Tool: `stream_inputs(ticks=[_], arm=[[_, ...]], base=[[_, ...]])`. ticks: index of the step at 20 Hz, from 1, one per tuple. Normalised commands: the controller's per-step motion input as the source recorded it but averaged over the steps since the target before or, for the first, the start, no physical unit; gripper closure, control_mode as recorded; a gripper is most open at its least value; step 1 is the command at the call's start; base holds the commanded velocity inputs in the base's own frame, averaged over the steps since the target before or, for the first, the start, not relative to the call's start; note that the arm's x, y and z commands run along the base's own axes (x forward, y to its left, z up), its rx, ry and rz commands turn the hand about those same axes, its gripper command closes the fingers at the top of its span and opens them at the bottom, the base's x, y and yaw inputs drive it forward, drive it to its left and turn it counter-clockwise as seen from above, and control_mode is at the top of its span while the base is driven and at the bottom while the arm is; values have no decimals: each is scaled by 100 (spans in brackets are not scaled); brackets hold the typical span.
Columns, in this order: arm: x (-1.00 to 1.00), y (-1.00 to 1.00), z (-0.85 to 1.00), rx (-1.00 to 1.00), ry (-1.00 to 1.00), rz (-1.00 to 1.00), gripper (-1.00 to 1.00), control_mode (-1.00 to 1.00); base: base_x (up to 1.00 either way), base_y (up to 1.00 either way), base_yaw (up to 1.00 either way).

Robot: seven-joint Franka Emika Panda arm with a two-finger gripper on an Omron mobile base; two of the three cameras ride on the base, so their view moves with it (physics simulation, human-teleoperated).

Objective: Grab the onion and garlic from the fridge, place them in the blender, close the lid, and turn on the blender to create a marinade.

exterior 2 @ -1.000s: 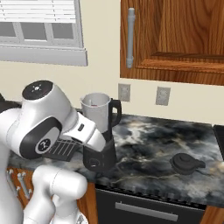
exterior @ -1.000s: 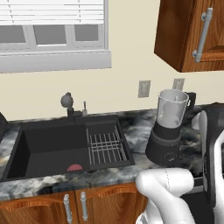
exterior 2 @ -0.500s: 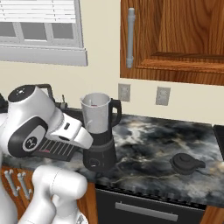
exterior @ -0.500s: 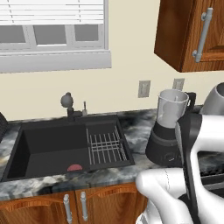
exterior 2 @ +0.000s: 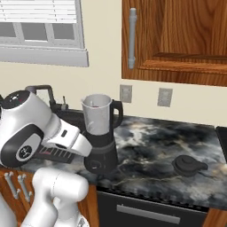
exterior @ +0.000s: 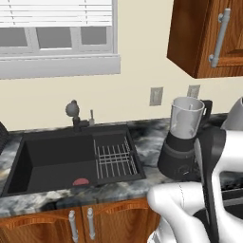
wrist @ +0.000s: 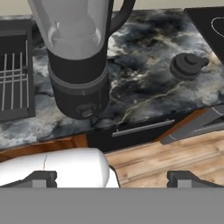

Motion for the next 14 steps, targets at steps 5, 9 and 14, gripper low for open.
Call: stream_inputs(ticks=[5,9,14], arm=[[0,0,0,0,0,0,-100,100],[0,0,0,0,0,0,-100,100],[0,0,0,0,0,0,-100,100]], base=[[-2,-43,-1],[0,-57,-1],[0,-43,0]])
